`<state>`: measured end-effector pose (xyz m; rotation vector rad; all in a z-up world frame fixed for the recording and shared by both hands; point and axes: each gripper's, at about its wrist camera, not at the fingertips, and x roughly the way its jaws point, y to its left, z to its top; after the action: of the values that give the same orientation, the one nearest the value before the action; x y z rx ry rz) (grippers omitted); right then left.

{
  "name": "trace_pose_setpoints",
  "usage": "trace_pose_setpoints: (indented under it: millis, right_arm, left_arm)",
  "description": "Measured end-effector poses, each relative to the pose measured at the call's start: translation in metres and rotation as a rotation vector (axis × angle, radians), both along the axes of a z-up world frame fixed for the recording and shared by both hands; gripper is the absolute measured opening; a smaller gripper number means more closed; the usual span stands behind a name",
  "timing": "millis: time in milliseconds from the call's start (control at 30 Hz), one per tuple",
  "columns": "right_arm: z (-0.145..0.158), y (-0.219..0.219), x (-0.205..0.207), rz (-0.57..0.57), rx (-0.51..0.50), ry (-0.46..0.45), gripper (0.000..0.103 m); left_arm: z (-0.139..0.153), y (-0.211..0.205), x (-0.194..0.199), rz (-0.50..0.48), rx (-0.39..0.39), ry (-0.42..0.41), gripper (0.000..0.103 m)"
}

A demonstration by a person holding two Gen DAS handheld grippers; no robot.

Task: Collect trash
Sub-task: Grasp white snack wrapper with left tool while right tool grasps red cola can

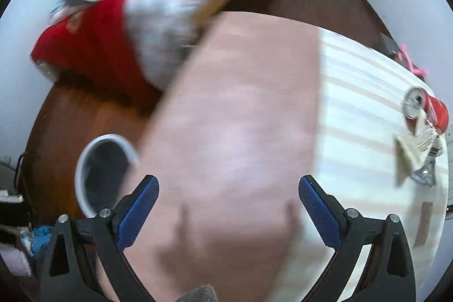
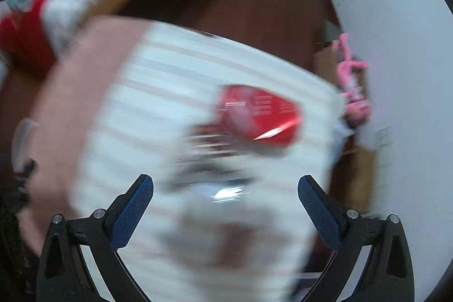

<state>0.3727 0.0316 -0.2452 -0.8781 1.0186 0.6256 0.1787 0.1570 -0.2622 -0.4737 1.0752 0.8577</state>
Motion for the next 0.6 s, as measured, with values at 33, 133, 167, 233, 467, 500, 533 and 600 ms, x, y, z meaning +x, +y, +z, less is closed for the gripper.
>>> trace_pose_setpoints:
  millis: [33,133,167,233,467,500,533,600]
  right_arm:
    - [-0.005,0.001,0.012,0.045,-0.047,-0.038,0.103]
    - [-0.024,0.012,0.029,0.244,-0.159,-0.121,0.103]
    - [-0.031,0.017,0.033,0.286,-0.186,-0.117,0.103]
    - [-0.048,0.032,0.043,0.361,-0.235,-0.088,0.103]
    - [-0.084,0.061,0.069,0.388,-0.229,0.089,0.098]
    - [-0.085,0.060,0.073,0.367,-0.201,0.120,0.092]
    - [-0.083,0.056,0.078,0.327,-0.164,0.142,0.091]
    - [-0.078,0.046,0.089,0.232,-0.093,0.190,0.091]
  left_arm:
    - [-0.004,-0.008,0.019,-0.017,0.004,0.006,0.101]
    - [-0.013,-0.021,0.055,-0.053,0.013,0.026,0.101]
    - [-0.016,-0.023,0.066,-0.058,0.015,0.032,0.101]
    - [-0.021,-0.024,0.078,-0.065,0.008,0.036,0.101]
    - [-0.025,-0.015,0.082,-0.082,0.013,0.032,0.101]
    - [-0.023,-0.016,0.085,-0.090,0.014,0.031,0.101]
    - [-0.021,-0.017,0.086,-0.101,0.020,0.029,0.101]
    - [-0.016,-0.017,0.087,-0.130,0.019,0.011,0.101]
